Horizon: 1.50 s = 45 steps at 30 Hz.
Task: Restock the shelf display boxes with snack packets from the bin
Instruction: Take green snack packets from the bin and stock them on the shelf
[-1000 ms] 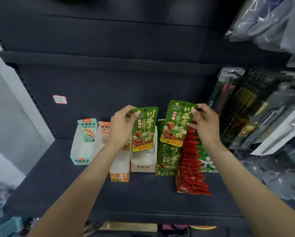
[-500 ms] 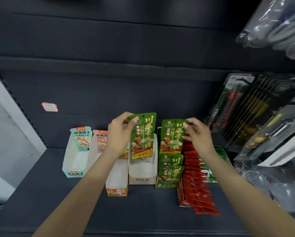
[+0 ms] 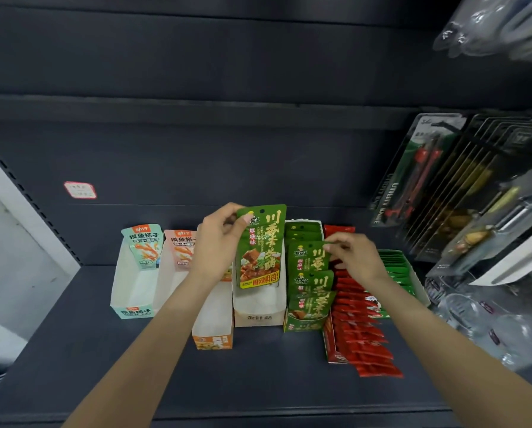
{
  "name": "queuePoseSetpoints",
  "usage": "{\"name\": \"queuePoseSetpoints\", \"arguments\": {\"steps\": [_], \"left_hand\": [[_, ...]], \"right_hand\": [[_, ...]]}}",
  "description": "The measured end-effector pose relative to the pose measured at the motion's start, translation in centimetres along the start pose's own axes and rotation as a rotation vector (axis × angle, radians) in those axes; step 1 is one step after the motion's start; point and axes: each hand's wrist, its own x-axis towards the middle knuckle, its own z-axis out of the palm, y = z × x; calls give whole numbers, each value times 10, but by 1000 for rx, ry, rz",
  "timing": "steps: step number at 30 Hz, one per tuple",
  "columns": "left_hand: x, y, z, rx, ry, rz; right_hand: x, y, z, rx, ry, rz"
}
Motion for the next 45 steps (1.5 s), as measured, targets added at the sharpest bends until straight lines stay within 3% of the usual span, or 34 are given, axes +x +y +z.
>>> {"name": "queuePoseSetpoints", "arguments": {"steps": [10, 17, 19, 24, 28, 32, 36, 42, 45], "left_hand": [[4, 3, 0, -16, 7, -8], [4, 9, -2, -31, 13, 34], [6, 12, -4, -50, 17, 48], [18, 24, -1, -70, -6, 89], [27, 37, 16, -81, -61, 155], [35, 43, 35, -118, -99, 210], [35, 11, 48, -31, -60, 103], [19, -49, 65, 405, -483, 24], [16, -52, 68, 543, -578, -10]], "right_hand": [[0, 4, 6, -371, -92, -81], [1, -2, 2, -440, -156, -52], [0, -8, 0, -378, -152, -67], [4, -40, -8, 38, -58, -146], [10, -60, -6, 126, -110, -236], [13, -58, -7, 156, 74, -225], [13, -46, -16, 181, 271, -161], [13, -27, -17, 169, 364, -50], [11, -27, -15, 284, 347, 20]]}}
